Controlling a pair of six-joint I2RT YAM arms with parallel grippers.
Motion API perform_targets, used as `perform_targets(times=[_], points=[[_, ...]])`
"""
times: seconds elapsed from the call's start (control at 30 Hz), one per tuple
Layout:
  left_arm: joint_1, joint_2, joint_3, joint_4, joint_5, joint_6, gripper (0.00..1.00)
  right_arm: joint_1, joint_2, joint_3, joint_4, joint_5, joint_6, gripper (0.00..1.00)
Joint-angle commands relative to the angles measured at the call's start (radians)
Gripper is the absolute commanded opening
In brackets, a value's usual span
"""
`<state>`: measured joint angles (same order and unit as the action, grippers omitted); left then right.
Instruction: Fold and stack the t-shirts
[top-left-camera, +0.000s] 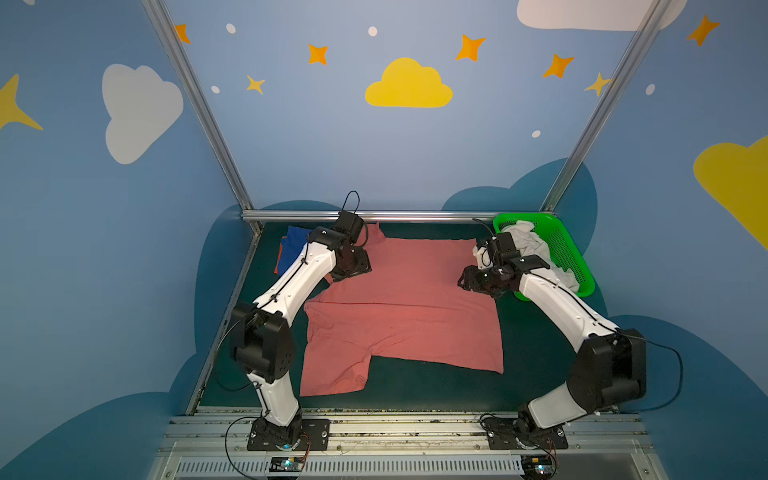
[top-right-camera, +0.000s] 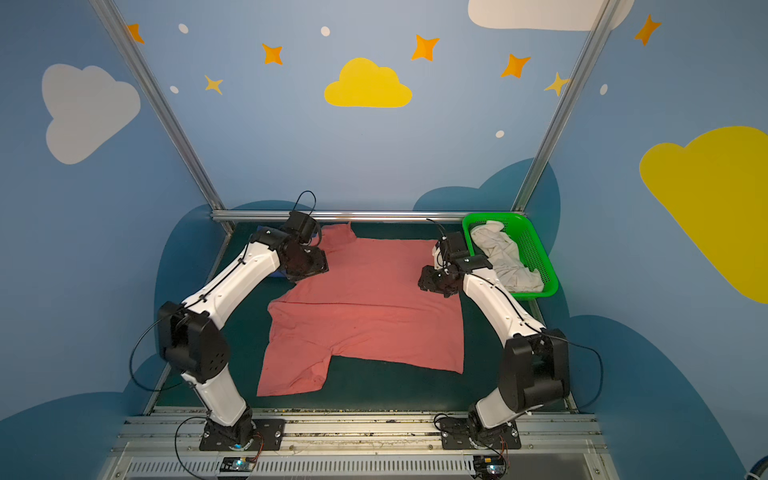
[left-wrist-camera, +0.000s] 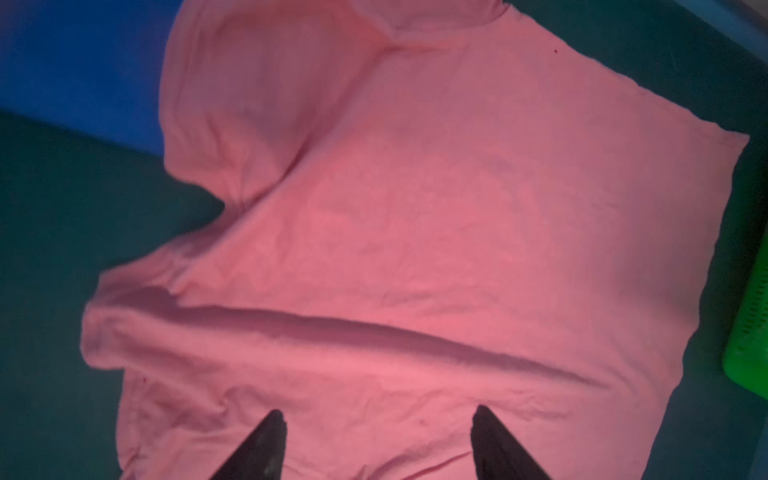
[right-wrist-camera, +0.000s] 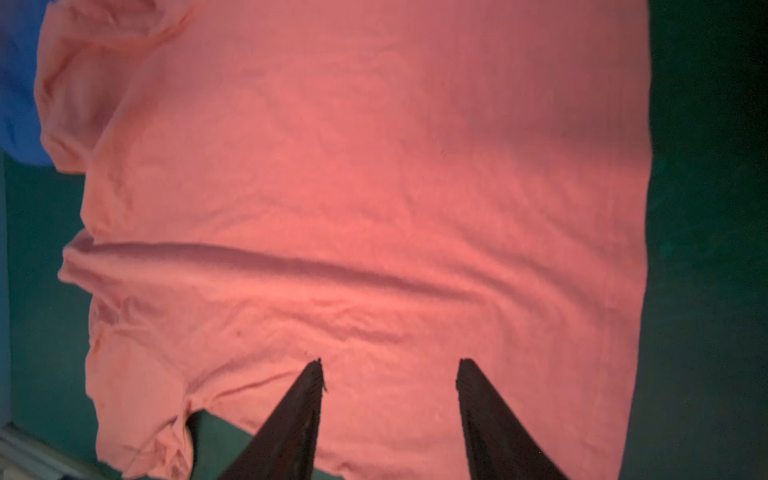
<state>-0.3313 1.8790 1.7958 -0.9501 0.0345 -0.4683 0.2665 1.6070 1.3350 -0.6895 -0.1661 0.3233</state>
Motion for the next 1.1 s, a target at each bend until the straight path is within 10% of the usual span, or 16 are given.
perform_targets(times=[0.0, 0.33, 1.07], points=[[0.043, 0.149, 0.199, -0.078, -0.022, 0.175, 0.72, -0.045, 0.11, 0.125, -0.024, -0.019, -0.049, 0.5], [0.09, 0.702, 1.02, -0.233, -0.165, 0.357, 0.7, -0.148, 0.498, 0.557, -0.138, -0.028, -0.09, 0.35], [0.169, 0.851, 0.913, 0.185, -0.035, 0.347, 0.72, -0.197, 1.0, 1.121, -0.222, 0.19, -0.074, 0.43]])
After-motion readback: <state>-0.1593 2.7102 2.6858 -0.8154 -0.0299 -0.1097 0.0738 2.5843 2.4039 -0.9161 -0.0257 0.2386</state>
